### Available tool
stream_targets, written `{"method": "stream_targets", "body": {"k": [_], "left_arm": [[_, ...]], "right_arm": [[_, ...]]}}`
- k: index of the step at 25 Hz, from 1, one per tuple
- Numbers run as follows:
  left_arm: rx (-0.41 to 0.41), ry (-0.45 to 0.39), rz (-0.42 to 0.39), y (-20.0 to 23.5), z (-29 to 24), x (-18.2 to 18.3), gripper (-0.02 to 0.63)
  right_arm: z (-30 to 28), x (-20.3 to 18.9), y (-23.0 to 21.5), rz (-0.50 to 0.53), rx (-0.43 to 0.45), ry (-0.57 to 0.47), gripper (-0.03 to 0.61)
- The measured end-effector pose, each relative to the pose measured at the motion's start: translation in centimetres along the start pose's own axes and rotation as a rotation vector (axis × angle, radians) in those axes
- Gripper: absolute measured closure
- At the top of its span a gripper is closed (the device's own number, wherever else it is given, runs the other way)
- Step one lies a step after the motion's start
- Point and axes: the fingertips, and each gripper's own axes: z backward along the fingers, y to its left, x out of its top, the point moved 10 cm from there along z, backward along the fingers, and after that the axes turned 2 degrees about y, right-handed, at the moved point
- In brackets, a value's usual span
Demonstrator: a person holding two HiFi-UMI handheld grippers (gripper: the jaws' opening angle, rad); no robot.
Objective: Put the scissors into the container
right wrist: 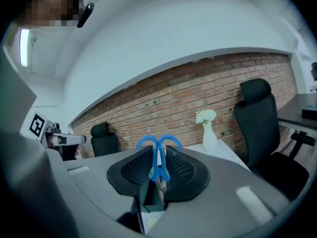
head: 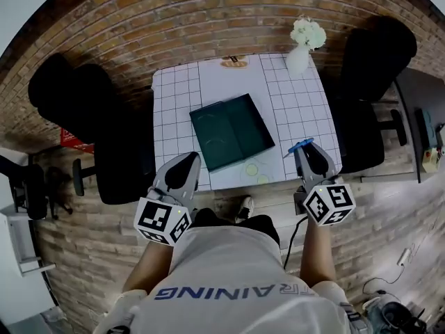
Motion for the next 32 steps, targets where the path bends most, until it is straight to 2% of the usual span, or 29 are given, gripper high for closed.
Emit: {"method": "stream_targets", "body": {"k": [4, 7, 10, 14, 20, 28, 32], "left_arm": [[0.06, 0.007, 0.026, 0.2, 0.0, -0.8, 0.614], [0.099, 0.009, 0.057, 1.2, 0.3, -1.4, 0.614], [0.131, 0.01, 0.085, 2.6, 0.9, -1.9, 0.614], [0.154, 0.011, 0.119, 4.7, 1.4, -2.5, 0.615], [0.169, 0.006, 0.15, 7.5, 2.0, -3.2, 0.614], [0.184, 0.006, 0.167, 9.9, 2.9, -3.5, 0.614], [0.193, 0.006, 0.168, 10.4, 3.6, -3.6, 0.615]], "right_arm": [[-4.5, 0.2, -0.5, 0.009, 0.084, 0.083, 0.477], [-8.9, -0.4, -0.5, 0.009, 0.097, 0.232, 0.477], [-13.6, -1.2, -0.3, 0.007, 0.091, 0.388, 0.477], [-18.6, -2.7, 0.0, 0.03, 0.063, 0.536, 0.479], [-24.0, -5.4, 0.4, 0.083, -0.001, 0.724, 0.48], [-30.1, -9.5, 0.5, 0.155, 0.015, 0.996, 0.48], [-32.3, -10.9, 0.3, 0.169, -0.008, 1.074, 0.479]]}}
